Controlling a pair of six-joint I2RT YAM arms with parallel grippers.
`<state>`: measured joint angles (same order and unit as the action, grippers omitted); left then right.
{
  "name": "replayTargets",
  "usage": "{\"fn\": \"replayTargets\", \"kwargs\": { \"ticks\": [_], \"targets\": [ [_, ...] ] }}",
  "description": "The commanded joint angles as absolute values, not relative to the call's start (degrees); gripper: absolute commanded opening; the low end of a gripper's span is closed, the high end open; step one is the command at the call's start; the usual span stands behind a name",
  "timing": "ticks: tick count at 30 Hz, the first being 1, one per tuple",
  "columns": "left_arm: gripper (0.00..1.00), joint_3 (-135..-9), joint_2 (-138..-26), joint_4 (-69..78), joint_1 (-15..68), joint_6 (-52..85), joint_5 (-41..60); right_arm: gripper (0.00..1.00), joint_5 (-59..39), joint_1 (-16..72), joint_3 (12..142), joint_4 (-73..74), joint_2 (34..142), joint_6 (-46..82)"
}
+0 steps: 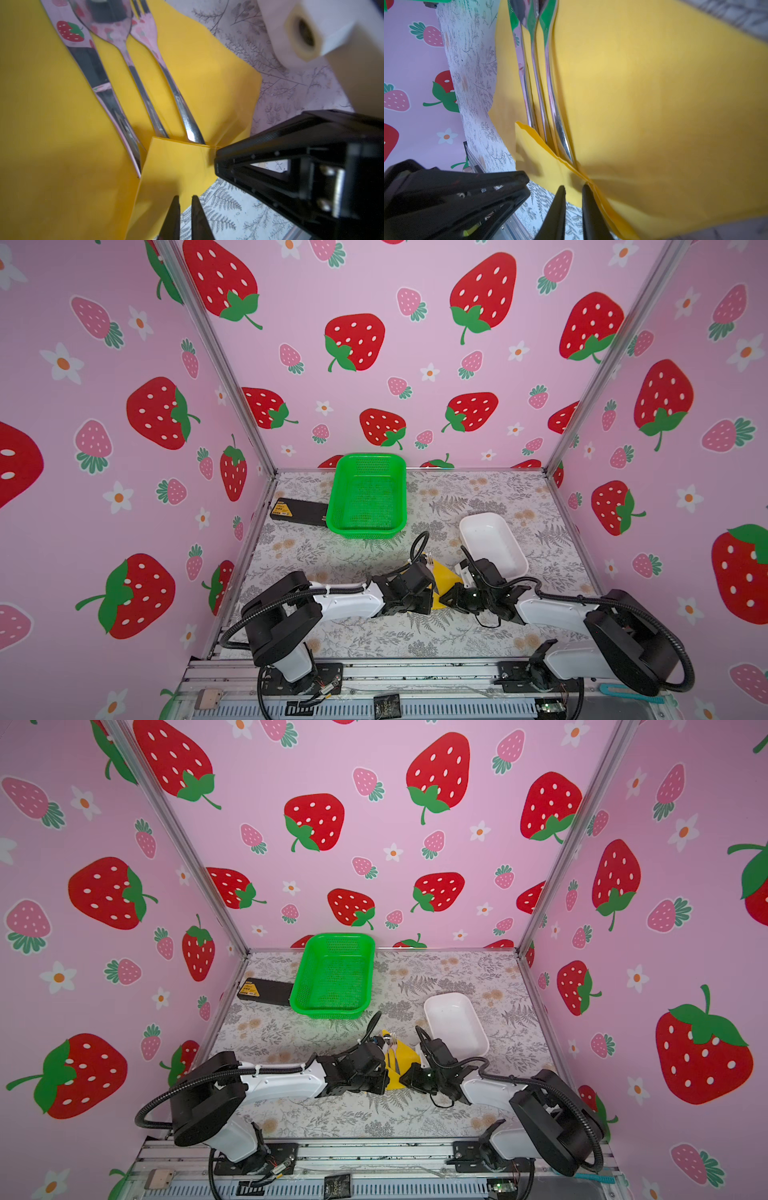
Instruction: Place the utensils on the paper napkin and roll it up
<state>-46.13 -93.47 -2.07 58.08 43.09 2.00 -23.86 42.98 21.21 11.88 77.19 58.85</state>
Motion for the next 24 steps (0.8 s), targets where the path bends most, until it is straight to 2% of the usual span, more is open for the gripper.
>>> {"fn": "replayTargets", "kwargs": {
  "ticks": [1,8,11,24],
  "targets": [
    [0.14,-47.4,-94.6,-3.7,57.6,44.3,0.6,0.19,-23.9,42.8,22.2,10.9,75.8,58.3],
    [0.12,-46.6,-94.9,-4.1,57.4,44.3,0.0,0.2,-22.0,42.8,22.7,7.3,70.4,55.5],
    [0.12,-46.9,-95.1,-4.4,57.4,44.0,0.1,0.2,-19.5,42.8,24.0,1.3,69.8,54.1],
    [0.12,-46.3,-95.1,-4.3,57.4,43.7,0.6,0.18,-13.9,42.7,20.4,-4.2,69.5,53.6]
  ]
}}
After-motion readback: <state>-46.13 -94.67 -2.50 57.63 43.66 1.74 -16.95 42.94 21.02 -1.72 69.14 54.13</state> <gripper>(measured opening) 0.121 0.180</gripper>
